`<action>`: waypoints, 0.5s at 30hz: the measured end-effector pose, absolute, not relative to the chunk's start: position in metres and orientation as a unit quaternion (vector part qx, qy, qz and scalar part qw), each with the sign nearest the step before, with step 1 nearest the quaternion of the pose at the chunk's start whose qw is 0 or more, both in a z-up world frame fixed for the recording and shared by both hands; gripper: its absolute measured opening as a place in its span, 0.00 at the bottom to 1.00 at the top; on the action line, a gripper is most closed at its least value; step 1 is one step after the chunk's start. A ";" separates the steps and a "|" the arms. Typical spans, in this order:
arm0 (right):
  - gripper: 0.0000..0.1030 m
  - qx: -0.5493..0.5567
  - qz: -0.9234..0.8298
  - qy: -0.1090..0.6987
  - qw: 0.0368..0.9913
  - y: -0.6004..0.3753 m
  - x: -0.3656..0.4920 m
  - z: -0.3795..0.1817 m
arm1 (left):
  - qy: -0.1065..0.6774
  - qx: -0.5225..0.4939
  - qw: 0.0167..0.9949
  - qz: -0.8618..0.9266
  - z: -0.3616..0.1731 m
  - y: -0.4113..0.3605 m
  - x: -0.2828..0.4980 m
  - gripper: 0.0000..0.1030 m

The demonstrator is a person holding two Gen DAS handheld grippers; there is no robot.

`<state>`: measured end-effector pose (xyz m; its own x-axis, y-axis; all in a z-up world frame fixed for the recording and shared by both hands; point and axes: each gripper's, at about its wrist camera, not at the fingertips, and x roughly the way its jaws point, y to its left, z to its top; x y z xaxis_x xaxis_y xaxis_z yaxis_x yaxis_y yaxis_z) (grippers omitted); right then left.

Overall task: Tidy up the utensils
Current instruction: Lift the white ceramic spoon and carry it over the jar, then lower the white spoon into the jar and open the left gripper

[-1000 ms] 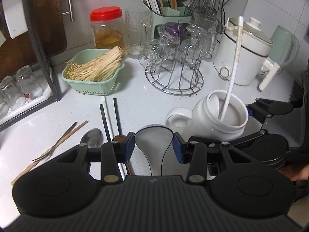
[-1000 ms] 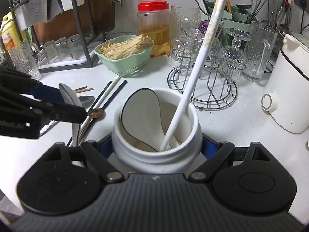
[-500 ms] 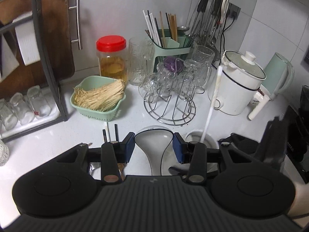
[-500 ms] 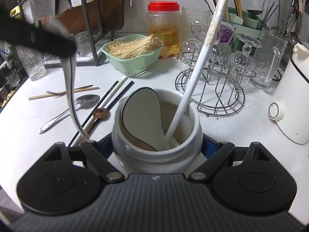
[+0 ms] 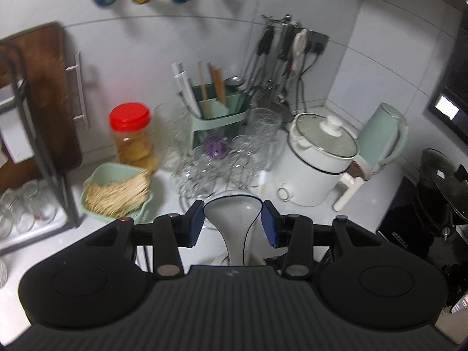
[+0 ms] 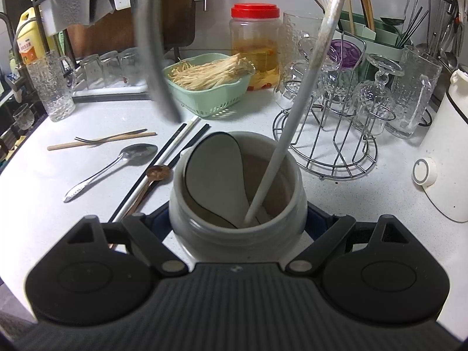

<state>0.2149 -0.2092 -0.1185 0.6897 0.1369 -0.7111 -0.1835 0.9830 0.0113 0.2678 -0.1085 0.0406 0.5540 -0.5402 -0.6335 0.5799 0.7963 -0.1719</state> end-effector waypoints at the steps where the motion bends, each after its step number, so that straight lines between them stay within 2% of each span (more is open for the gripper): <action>1: 0.89 -0.030 0.087 0.384 0.919 -0.209 0.215 -0.119 | 0.348 0.032 0.880 -0.322 0.041 -0.112 0.268 0.47; 8: 0.89 -0.031 0.090 0.383 0.919 -0.208 0.215 -0.119 | 0.363 0.055 0.863 -0.346 0.020 -0.133 0.272 0.47; 15: 0.89 -0.033 0.093 0.382 0.919 -0.209 0.214 -0.119 | 0.410 0.078 0.838 -0.352 -0.017 -0.147 0.280 0.47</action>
<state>0.2140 -0.2086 -0.1188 0.6908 0.1464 -0.7081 -0.1972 0.9803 0.0103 0.2801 -0.1474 -0.0167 0.4161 -0.5257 -0.7419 0.6542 0.7398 -0.1573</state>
